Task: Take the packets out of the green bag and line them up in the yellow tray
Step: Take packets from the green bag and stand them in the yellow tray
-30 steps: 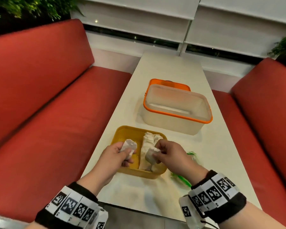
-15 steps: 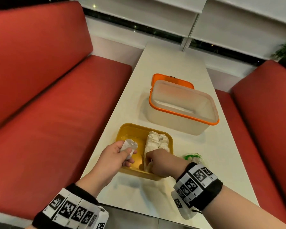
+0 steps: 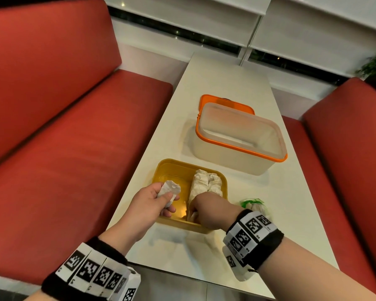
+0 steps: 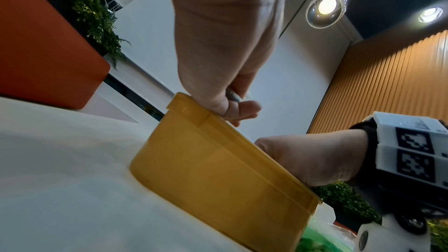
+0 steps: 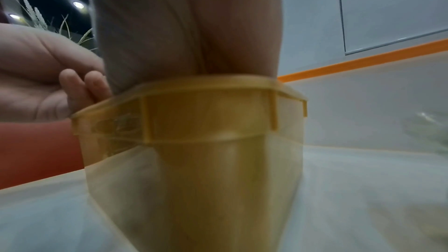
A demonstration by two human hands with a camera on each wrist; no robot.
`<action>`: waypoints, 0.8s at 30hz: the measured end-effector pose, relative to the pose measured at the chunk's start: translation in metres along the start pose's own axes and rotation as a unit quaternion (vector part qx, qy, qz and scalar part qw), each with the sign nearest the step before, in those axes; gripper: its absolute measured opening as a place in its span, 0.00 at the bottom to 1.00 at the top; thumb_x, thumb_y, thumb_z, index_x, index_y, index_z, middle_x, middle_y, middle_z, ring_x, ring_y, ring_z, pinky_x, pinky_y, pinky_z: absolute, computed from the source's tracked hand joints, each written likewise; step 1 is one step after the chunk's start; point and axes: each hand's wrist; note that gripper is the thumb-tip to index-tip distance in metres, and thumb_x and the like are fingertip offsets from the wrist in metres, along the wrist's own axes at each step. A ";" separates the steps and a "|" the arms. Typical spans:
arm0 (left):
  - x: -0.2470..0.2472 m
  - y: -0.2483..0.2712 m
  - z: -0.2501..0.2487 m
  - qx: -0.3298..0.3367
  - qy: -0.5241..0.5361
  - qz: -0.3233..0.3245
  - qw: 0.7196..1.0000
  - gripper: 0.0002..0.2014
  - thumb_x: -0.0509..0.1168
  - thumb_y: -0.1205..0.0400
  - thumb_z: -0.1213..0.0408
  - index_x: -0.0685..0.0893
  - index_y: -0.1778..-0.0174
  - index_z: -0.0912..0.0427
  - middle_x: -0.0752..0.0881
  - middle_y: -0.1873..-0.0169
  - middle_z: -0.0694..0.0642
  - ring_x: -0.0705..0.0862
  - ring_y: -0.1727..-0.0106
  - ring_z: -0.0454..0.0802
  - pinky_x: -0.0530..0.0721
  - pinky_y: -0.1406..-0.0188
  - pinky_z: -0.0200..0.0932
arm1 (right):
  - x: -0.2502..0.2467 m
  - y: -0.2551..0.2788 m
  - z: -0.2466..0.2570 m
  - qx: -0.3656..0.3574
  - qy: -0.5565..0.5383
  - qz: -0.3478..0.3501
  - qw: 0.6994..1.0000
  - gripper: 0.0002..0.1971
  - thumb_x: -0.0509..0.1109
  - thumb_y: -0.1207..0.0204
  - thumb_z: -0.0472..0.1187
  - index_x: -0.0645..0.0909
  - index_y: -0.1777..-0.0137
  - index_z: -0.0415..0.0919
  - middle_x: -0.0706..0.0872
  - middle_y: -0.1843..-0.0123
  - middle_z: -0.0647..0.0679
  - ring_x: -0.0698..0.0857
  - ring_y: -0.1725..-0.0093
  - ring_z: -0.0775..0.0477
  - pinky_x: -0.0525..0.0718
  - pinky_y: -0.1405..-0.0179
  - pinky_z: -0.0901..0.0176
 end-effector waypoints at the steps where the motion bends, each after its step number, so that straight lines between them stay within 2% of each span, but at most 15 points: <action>1: 0.000 0.000 0.000 0.000 0.000 0.000 1.000 0.08 0.61 0.16 0.71 0.85 0.52 0.58 0.90 0.56 0.58 0.83 0.69 0.45 0.81 0.71 0.38 | 0.000 0.000 0.000 0.003 0.001 -0.006 1.000 0.12 0.61 0.26 0.34 0.86 0.50 0.40 0.82 0.58 0.43 0.78 0.59 0.43 0.75 0.62 0.57; 3: 0.000 0.000 -0.001 -0.001 -0.002 0.001 1.000 0.08 0.61 0.16 0.72 0.85 0.51 0.59 0.89 0.55 0.58 0.83 0.70 0.45 0.80 0.72 0.37 | 0.000 0.000 -0.001 0.003 -0.001 -0.009 1.000 0.13 0.61 0.24 0.36 0.86 0.46 0.40 0.85 0.54 0.41 0.80 0.56 0.41 0.77 0.60 0.56; 5: 0.000 0.000 -0.001 -0.001 -0.002 0.002 1.000 0.08 0.61 0.16 0.72 0.85 0.51 0.59 0.89 0.55 0.58 0.83 0.70 0.45 0.81 0.72 0.37 | -0.001 0.002 -0.004 -0.007 -0.014 -0.006 1.000 0.15 0.61 0.24 0.36 0.85 0.43 0.41 0.87 0.49 0.41 0.82 0.49 0.40 0.81 0.53 0.54; 7: 0.000 0.000 -0.001 -0.002 -0.002 0.001 1.000 0.08 0.61 0.16 0.71 0.85 0.51 0.58 0.89 0.55 0.59 0.83 0.69 0.46 0.81 0.72 0.37 | -0.002 0.003 -0.005 -0.020 -0.020 0.004 1.000 0.16 0.60 0.23 0.36 0.85 0.40 0.44 0.87 0.46 0.43 0.82 0.46 0.41 0.79 0.51 0.57; 9: 0.001 0.001 -0.001 -0.001 0.000 0.000 1.000 0.08 0.61 0.16 0.72 0.85 0.51 0.59 0.89 0.55 0.59 0.83 0.70 0.46 0.81 0.72 0.36 | -0.001 0.004 -0.005 -0.020 -0.004 0.018 1.000 0.15 0.60 0.23 0.36 0.85 0.42 0.45 0.85 0.50 0.44 0.80 0.49 0.42 0.75 0.56 0.59; 12: 0.001 0.001 -0.001 0.001 -0.001 0.001 1.000 0.08 0.61 0.17 0.72 0.85 0.52 0.58 0.89 0.55 0.59 0.83 0.70 0.45 0.81 0.73 0.36 | 0.000 0.002 -0.003 -0.013 0.013 0.007 1.000 0.10 0.60 0.25 0.38 0.84 0.53 0.44 0.80 0.60 0.46 0.77 0.57 0.42 0.73 0.60 0.56; 15: 0.001 0.001 -0.001 0.002 0.002 0.000 1.000 0.08 0.61 0.17 0.72 0.85 0.52 0.60 0.89 0.56 0.59 0.82 0.71 0.45 0.81 0.73 0.37 | 0.000 0.000 -0.001 -0.011 0.047 -0.006 0.999 0.07 0.61 0.25 0.37 0.77 0.61 0.49 0.73 0.68 0.50 0.74 0.60 0.42 0.69 0.60 0.55; 17: 0.001 0.001 -0.001 0.002 -0.001 0.000 1.000 0.08 0.61 0.17 0.72 0.85 0.52 0.60 0.89 0.56 0.60 0.82 0.71 0.45 0.81 0.73 0.37 | 0.000 -0.001 -0.001 -0.005 0.060 -0.018 0.998 0.06 0.62 0.25 0.38 0.79 0.60 0.49 0.73 0.67 0.49 0.73 0.60 0.42 0.68 0.58 0.55; 20: 0.001 0.001 -0.001 0.003 -0.006 -0.003 1.000 0.07 0.61 0.17 0.72 0.85 0.52 0.61 0.89 0.55 0.60 0.82 0.71 0.45 0.81 0.73 0.37 | 0.001 -0.003 0.000 0.005 0.071 -0.024 0.997 0.09 0.62 0.24 0.42 0.84 0.55 0.44 0.77 0.62 0.47 0.75 0.60 0.42 0.70 0.54 0.54; 24: 0.002 0.000 -0.002 0.001 -0.006 -0.002 1.000 0.08 0.61 0.17 0.72 0.85 0.53 0.60 0.89 0.56 0.59 0.82 0.71 0.45 0.81 0.73 0.37 | 0.002 -0.004 -0.002 0.006 0.061 -0.010 0.998 0.11 0.62 0.24 0.45 0.85 0.51 0.44 0.80 0.60 0.47 0.77 0.58 0.41 0.71 0.53 0.53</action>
Point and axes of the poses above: each hand's wrist, its own y-axis away from the middle knuckle, its own x-axis out of the palm, z = x × y
